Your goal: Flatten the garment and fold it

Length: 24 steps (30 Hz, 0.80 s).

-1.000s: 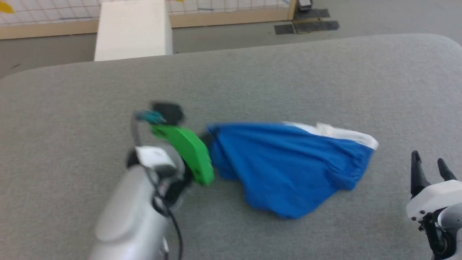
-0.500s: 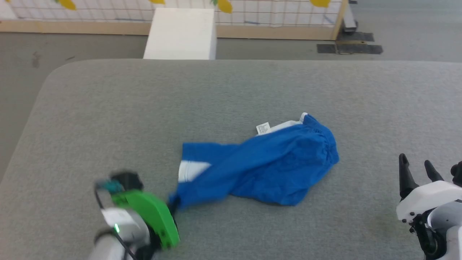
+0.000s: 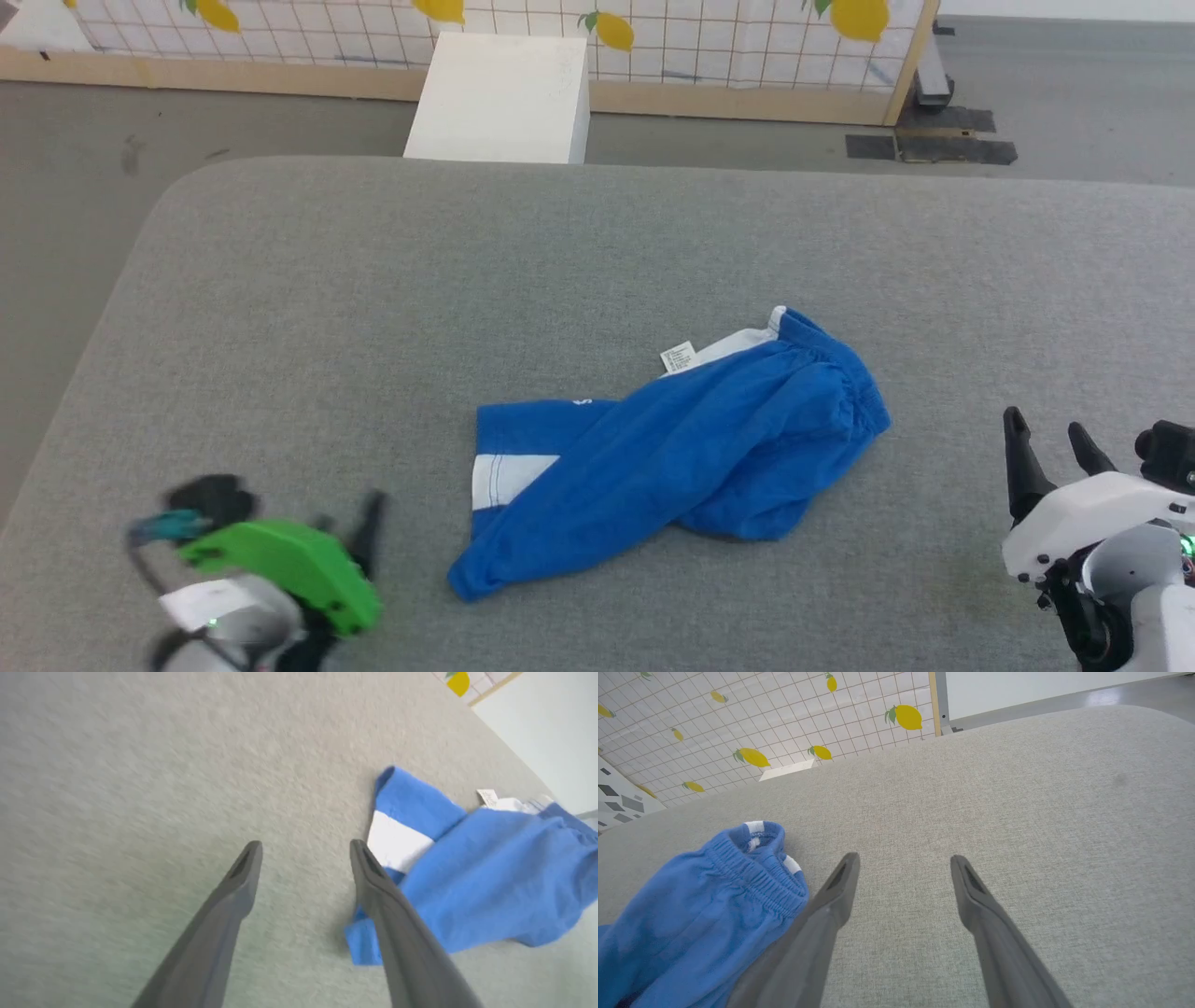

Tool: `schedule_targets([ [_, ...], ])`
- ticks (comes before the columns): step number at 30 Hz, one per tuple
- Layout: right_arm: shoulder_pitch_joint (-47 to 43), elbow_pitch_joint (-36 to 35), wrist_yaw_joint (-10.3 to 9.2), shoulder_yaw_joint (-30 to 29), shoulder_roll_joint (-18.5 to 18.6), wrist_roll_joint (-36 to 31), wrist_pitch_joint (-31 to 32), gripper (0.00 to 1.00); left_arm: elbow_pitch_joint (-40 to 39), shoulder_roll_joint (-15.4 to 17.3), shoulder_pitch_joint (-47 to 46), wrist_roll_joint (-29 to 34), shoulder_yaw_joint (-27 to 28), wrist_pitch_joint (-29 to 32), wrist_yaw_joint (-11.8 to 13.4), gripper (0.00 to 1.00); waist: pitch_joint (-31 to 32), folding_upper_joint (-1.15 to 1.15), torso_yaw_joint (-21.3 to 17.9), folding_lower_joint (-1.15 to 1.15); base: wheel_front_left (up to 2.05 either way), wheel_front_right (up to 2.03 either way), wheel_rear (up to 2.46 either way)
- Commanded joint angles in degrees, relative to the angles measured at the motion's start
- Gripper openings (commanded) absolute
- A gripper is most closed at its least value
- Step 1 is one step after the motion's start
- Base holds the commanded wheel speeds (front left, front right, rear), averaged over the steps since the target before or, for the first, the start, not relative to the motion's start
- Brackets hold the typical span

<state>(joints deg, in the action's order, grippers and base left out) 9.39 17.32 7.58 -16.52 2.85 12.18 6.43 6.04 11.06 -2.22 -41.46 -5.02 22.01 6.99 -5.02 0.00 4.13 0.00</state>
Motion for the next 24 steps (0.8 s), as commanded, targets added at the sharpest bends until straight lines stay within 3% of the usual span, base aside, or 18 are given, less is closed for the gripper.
schedule_targets([
  [1,0.3,-0.3,-0.09,0.3,0.0,0.4,-0.3,1.00,-0.7,1.8,0.4,3.0,1.1,-3.8,0.6,1.00,0.1,0.00,-0.3,0.00,0.00,0.00,0.00],
  [5,2.0,-2.8,-0.09,2.2,0.0,-0.2,2.4,1.00,-1.9,3.5,-1.1,10.5,1.1,-20.4,-2.7,1.00,-0.7,0.00,-0.6,0.00,0.00,0.00,0.00],
  [9,6.4,-5.7,-0.09,5.9,0.0,-1.7,9.3,1.00,-0.6,2.4,-1.9,15.2,-0.3,-33.5,-4.6,1.00,-2.4,0.00,-1.0,0.00,0.00,0.00,0.00],
  [17,21.9,-3.4,-0.09,18.7,0.0,-9.0,31.2,1.00,0.7,-1.6,-4.7,17.9,-1.4,-36.9,-6.6,1.00,-8.2,0.00,0.7,0.00,0.00,0.00,0.00],
  [24,32.2,5.7,-0.09,25.7,0.0,-14.4,42.3,1.00,-0.1,-3.9,-8.0,19.1,-0.4,-37.0,-9.3,1.00,-13.4,0.00,4.5,0.00,0.00,0.00,0.00],
])
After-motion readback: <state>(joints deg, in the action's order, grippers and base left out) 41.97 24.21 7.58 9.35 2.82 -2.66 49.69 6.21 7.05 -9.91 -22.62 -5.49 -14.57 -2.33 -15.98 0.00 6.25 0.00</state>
